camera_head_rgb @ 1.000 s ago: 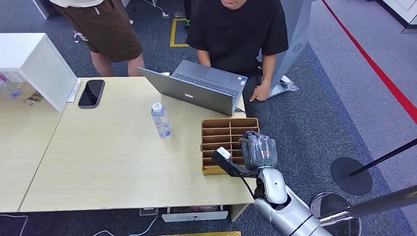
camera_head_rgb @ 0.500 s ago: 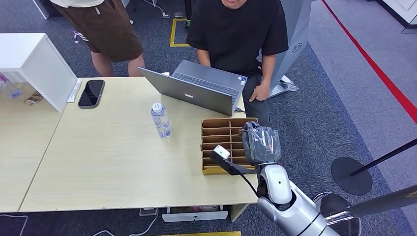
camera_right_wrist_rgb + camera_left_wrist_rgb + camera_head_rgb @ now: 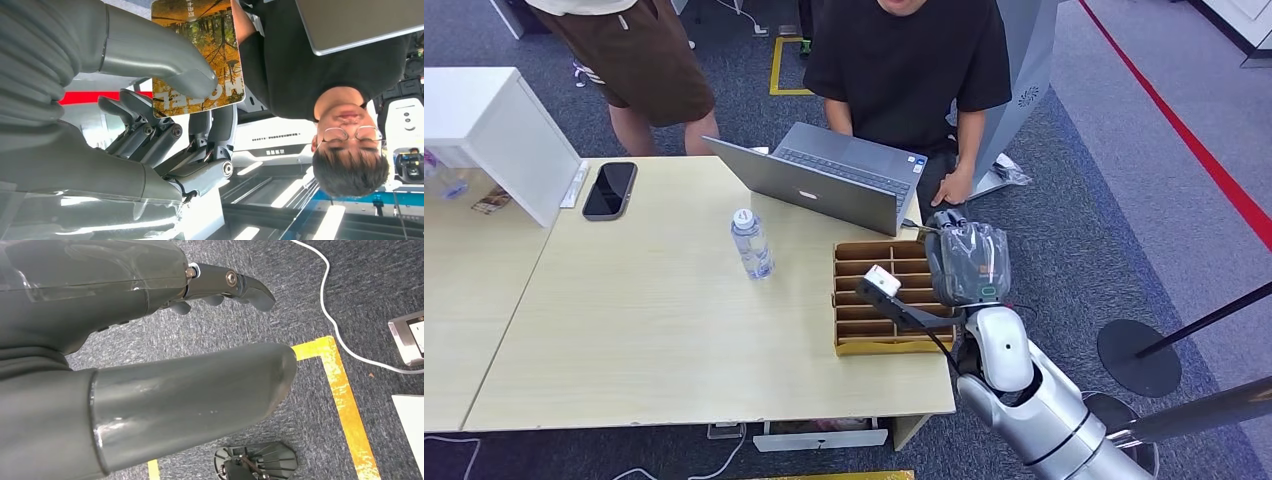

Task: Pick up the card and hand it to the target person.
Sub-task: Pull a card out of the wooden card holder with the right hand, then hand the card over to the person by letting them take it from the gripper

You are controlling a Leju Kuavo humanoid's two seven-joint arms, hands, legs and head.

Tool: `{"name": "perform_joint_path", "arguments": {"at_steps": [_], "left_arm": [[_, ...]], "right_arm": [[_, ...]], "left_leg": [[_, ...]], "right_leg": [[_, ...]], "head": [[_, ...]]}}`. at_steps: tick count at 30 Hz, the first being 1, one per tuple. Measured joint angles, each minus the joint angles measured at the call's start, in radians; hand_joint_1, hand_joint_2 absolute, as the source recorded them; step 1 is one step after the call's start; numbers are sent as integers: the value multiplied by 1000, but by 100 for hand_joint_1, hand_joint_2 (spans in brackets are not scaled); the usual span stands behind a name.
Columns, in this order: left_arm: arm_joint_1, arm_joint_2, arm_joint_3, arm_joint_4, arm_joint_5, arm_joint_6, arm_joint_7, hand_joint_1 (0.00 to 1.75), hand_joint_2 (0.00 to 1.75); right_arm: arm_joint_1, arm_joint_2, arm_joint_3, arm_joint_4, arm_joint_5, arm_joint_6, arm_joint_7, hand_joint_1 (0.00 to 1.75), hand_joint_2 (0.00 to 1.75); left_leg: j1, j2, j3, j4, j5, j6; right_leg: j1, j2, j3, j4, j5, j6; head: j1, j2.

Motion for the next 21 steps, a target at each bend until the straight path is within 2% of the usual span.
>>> {"name": "perform_joint_path", "arguments": {"at_steps": [4,7,15,21], "left_arm": [[-2,0,0,0,-11,-5,3,0,0],[-9,0,-1,0,-25,-12,13,0,0],[-34,0,-2,0,-54,-26,36,0,0],[-44,0,-2,0,-63,-32,43,0,0]], "right_arm": [[-26,-5,0,2,-26,0,-6,175,175],[-86,-9,0,24,-80,-1,-25,175,175],[-216,-9,5,160,-174,-13,-75,175,175],[-262,-8,16,245,-194,-18,-88,175,175]], "left_leg": [[0,0,0,0,0,0],[0,0,0,0,0,0],[0,0,0,0,1,0],[0,-1,-1,0,1,0]], "right_leg": [[0,0,0,0,0,0],[0,0,0,0,0,0],[0,0,0,0,1,0],[0,0,0,0,1,0]], "head": [[0,0],[0,0],[0,0],[0,0]]}}
